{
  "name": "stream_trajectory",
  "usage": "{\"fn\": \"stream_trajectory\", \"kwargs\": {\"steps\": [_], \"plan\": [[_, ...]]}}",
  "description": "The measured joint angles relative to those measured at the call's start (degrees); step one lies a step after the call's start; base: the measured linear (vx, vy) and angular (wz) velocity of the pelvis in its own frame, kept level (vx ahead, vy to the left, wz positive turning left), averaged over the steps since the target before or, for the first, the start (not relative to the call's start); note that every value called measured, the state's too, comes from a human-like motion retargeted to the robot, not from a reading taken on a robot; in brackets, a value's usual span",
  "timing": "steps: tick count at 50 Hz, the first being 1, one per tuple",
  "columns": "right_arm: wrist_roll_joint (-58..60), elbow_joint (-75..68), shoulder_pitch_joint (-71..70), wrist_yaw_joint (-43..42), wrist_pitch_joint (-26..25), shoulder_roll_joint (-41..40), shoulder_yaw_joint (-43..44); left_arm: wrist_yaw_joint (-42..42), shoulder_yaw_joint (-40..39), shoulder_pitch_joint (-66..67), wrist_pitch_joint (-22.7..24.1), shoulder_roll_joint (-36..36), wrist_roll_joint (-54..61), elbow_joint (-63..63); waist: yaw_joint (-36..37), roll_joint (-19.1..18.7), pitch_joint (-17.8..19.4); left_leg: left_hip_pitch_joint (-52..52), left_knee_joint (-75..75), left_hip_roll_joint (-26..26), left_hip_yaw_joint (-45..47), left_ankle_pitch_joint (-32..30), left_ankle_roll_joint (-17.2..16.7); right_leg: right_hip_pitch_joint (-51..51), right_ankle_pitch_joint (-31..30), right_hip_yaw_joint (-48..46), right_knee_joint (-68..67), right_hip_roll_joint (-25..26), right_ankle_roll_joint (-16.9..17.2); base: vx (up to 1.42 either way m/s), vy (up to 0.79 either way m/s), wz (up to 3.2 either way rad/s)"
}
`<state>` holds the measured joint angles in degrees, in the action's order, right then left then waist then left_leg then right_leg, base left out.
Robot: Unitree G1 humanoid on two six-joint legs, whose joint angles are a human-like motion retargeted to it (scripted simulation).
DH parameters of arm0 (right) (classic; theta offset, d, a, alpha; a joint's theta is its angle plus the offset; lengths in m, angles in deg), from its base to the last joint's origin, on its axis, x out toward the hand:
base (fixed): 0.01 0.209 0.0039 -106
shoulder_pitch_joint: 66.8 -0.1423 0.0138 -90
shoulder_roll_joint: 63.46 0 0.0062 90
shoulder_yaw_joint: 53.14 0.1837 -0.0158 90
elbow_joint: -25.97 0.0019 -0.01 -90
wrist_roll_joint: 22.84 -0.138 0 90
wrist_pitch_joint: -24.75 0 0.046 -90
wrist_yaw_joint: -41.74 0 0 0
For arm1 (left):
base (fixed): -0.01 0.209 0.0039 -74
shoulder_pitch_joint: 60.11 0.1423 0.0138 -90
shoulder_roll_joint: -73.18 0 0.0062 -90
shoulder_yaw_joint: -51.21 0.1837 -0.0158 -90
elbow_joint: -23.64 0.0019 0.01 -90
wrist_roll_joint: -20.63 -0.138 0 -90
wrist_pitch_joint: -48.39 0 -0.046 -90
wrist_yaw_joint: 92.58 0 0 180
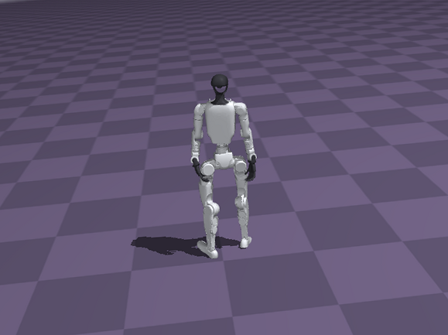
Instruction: In place motions
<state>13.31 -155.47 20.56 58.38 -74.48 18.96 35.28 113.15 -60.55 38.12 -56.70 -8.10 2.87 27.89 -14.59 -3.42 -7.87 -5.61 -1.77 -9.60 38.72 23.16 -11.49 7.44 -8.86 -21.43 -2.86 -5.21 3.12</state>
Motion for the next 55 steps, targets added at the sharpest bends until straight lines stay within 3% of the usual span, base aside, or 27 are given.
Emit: {"fn": "stream_trajectory", "kwargs": {"steps": [11, 23, 55], "plan": [[-0.7, -2.2, -2.0, -1.0, -0.4, -1.4, -4.0, 0.5, -1.6, 1.2, 0.1, 2.2, 2.8, -0.3, -5.1, -1.2, 0.1, -2.6, -1.0, -1.2, 9.8, 0.3, -1.7, 3.5, -1.5, 6.7, -0.4, 2.7, 0.2, -0.14, -0.07, -0.69], [-2.6, -4.8, -1.7, -2.2, -1.3, -0.3, -2.5, -0.1, 0.1, -0.8, 0.4, 1.1, 1.2, -3.5, -5.8, -1.6, 0.1, -2.6, -1.0, -0.7, 12.0, 0.4, -1.9, 4.9, -2.2, 8.6, -0.4, 2.6, 0.2, -0.03, 0.00, -0.12], [-3.2, -0.3, 0.3, 0.2, 4.4, 0.5, -2.3, -0.4, -1.3, 0.2, 0.5, 2.0, 4.8, -4.3, 0.8, 1.8, 2.6, 2.1, 0.7, 0.1, -4.4, -1.6, 1.0, -3.4, 0.7, -5.1, 1.4, -0.7, 0.3, 0.05, 0.02, 0.39]]}}
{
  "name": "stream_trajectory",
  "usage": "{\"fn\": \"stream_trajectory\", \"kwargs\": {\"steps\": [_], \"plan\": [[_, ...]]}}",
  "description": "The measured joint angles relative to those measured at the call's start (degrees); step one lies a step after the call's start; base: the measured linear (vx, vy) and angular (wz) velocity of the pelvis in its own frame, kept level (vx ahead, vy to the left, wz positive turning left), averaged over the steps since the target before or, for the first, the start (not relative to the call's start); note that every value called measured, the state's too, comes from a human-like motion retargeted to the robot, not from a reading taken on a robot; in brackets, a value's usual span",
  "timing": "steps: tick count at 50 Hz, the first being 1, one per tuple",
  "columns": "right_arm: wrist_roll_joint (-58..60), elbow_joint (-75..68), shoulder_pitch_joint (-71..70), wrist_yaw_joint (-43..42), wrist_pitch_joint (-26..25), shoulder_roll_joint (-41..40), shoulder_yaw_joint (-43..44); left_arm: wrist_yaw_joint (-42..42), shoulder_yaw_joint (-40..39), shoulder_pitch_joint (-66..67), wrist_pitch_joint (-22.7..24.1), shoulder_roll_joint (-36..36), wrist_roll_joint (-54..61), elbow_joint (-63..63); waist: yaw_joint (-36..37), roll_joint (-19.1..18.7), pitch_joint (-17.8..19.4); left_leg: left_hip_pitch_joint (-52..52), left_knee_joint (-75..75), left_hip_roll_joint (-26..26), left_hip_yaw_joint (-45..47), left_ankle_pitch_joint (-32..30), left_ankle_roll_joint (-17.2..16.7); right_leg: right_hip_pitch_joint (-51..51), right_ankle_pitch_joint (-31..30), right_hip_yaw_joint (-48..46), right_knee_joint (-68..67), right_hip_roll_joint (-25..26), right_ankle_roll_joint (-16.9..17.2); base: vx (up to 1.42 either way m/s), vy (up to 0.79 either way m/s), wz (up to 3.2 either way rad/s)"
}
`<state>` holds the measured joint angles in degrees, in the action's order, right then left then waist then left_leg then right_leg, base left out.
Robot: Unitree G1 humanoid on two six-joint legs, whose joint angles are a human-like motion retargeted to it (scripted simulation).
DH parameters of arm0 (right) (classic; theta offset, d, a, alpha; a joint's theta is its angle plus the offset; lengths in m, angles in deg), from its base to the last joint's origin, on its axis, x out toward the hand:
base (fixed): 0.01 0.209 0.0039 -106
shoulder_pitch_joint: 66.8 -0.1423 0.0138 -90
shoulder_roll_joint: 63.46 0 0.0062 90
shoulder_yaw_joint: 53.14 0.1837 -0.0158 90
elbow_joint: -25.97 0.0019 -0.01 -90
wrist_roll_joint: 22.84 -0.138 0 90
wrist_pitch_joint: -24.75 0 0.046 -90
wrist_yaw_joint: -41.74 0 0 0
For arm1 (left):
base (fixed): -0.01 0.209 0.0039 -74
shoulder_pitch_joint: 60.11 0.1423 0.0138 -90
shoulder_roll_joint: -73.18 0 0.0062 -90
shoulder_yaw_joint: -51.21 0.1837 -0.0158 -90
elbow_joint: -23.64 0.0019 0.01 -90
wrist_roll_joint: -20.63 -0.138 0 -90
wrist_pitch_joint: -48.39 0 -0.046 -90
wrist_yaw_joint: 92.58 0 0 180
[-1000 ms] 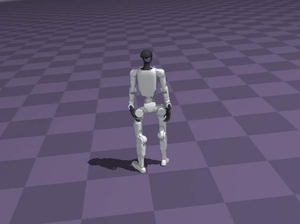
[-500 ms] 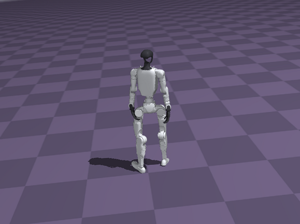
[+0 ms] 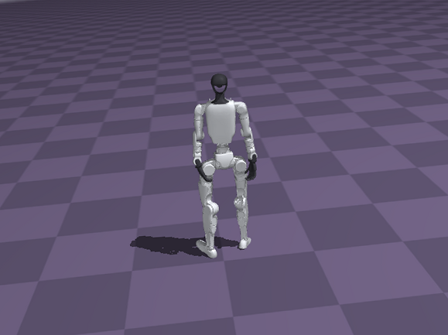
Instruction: In place motions
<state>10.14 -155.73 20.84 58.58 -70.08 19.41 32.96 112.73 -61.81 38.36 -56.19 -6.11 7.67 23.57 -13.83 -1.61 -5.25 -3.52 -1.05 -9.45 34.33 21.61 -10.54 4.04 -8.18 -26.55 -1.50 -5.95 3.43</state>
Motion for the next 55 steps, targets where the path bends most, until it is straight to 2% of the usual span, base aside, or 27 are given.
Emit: {"fn": "stream_trajectory", "kwargs": {"steps": [12, 33, 46, 55], "plan": [[0.7, 0.9, 0.2, 0.8, -0.1, 0.2, 0.0, -2.9, -1.0, 0.2, 1.3, 0.6, 3.3, 1.0, 3.6, 0.0, -0.2, 2.0, 0.8, 0.8, -4.8, -1.0, 0.4, -2.3, 1.1, -3.8, 0.9, -0.6, -0.2, 0.13, 0.14, 0.33], [2.6, 0.6, 1.6, 0.4, -2.3, 0.4, 1.1, -3.6, -1.2, -0.7, 1.5, 0.5, 3.6, 1.5, 7.1, 0.5, -1.8, 2.6, 1.0, 1.9, -7.0, -0.9, 0.5, -3.4, 1.8, -5.6, 1.2, -1.3, -0.1, 0.02, 0.07, 0.08], [2.9, 2.1, -0.9, 1.6, -1.8, -0.6, 1.1, -3.6, -1.5, 1.2, 1.5, -0.7, 4.6, 3.2, 1.7, 0.8, -2.1, 1.2, 0.3, 0.9, -2.7, 0.1, 0.0, -0.8, 0.9, -2.2, 0.7, -0.4, -0.4, -0.13, -0.24, -0.26], [1.7, 1.8, -5.3, 2.3, -2.1, -2.1, -1.2, -1.7, -2.9, 4.9, 2.2, 1.0, 5.1, 2.3, -4.5, -1.4, -2.5, -3.1, -0.6, -1.0, 9.0, 2.0, -2.2, 4.3, -1.0, 6.8, -0.9, 1.8, -0.7, -0.16, -0.06, -1.01]]}}
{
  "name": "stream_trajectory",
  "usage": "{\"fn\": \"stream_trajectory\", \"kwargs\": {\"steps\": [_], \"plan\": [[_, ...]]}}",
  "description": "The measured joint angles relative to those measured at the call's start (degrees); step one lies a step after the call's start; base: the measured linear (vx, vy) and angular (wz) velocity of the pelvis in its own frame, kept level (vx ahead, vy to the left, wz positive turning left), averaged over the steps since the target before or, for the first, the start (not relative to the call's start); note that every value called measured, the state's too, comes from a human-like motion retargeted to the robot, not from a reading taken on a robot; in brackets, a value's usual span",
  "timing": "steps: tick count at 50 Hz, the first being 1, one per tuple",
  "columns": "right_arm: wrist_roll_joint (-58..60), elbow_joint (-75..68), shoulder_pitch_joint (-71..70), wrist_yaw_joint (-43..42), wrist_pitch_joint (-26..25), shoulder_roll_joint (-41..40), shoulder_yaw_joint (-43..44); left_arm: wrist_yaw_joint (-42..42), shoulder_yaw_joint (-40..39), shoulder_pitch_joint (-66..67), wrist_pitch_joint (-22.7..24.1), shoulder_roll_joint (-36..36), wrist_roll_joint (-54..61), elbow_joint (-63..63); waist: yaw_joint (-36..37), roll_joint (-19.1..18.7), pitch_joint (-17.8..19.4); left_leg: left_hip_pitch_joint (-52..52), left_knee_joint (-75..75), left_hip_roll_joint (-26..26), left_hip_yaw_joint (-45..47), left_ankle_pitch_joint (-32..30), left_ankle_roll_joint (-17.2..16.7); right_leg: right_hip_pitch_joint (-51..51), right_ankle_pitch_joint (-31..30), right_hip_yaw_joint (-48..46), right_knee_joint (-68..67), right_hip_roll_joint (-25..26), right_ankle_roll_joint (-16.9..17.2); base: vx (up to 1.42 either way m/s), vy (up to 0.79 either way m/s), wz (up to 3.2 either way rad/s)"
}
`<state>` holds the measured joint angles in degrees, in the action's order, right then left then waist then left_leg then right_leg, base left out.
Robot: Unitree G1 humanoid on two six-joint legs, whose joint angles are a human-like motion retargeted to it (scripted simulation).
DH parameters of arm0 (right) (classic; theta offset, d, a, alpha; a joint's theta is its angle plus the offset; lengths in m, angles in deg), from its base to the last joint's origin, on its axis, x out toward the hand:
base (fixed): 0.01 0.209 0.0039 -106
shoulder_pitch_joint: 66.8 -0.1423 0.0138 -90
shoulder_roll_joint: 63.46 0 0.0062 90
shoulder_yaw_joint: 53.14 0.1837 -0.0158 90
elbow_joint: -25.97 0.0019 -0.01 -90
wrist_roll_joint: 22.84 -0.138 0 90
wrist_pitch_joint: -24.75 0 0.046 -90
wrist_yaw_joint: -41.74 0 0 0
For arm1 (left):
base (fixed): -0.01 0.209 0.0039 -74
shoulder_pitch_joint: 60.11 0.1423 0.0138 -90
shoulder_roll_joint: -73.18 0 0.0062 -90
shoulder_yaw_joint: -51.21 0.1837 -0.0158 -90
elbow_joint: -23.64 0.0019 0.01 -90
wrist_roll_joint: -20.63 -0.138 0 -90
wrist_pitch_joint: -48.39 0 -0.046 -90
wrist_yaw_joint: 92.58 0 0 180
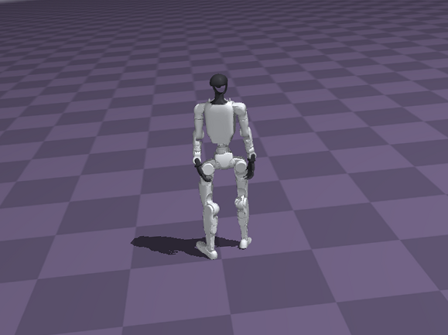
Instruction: In place motions
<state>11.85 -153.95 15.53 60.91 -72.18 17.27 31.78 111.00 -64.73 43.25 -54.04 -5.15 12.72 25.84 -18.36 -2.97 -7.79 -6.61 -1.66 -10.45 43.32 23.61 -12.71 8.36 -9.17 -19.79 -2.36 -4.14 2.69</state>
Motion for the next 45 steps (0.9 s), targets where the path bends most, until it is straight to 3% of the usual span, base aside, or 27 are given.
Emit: {"fn": "stream_trajectory", "kwargs": {"steps": [4, 13, 24, 45], "plan": [[0.3, 0.5, -1.4, 0.2, -0.2, -0.6, -1.0, 1.1, 0.4, 0.7, 0.0, 0.4, -2.0, -0.8, -2.1, -1.2, 0.1, -2.4, -0.5, -0.2, 6.6, 0.7, -1.2, 2.7, -1.1, 5.2, -0.7, 1.3, 0.1, -0.15, -0.02, -1.42], [-0.3, -0.1, -1.7, -1.4, -0.8, -0.4, -0.1, 1.7, 1.6, 0.1, -0.2, 1.1, -4.0, -2.3, -8.0, -3.9, 0.4, -3.5, -0.6, 0.2, 12.5, 1.2, -2.2, 6.9, -3.4, 13.6, -0.4, 4.5, 0.0, -0.14, 0.01, -0.91], [-3.0, -4.6, -0.6, -5.1, -3.0, 1.0, 4.1, 2.7, 1.0, -1.0, 0.0, 1.6, -5.7, -4.0, -14.8, -7.7, 1.1, -2.0, -0.7, 0.0, 15.0, 1.3, -2.3, 10.3, -4.8, 17.3, 0.1, 6.7, 0.0, -0.07, 0.04, -0.36], [-4.5, -4.3, -0.9, -4.6, -2.5, 0.5, 4.7, 4.6, 1.6, -0.2, -1.2, 3.4, -8.1, -2.3, -19.0, -8.7, -0.5, 0.5, -0.8, 0.2, 16.9, 0.5, -2.3, 15.0, -6.8, 22.1, 0.9, 8.6, 0.5, -0.02, -0.01, -0.19]]}}
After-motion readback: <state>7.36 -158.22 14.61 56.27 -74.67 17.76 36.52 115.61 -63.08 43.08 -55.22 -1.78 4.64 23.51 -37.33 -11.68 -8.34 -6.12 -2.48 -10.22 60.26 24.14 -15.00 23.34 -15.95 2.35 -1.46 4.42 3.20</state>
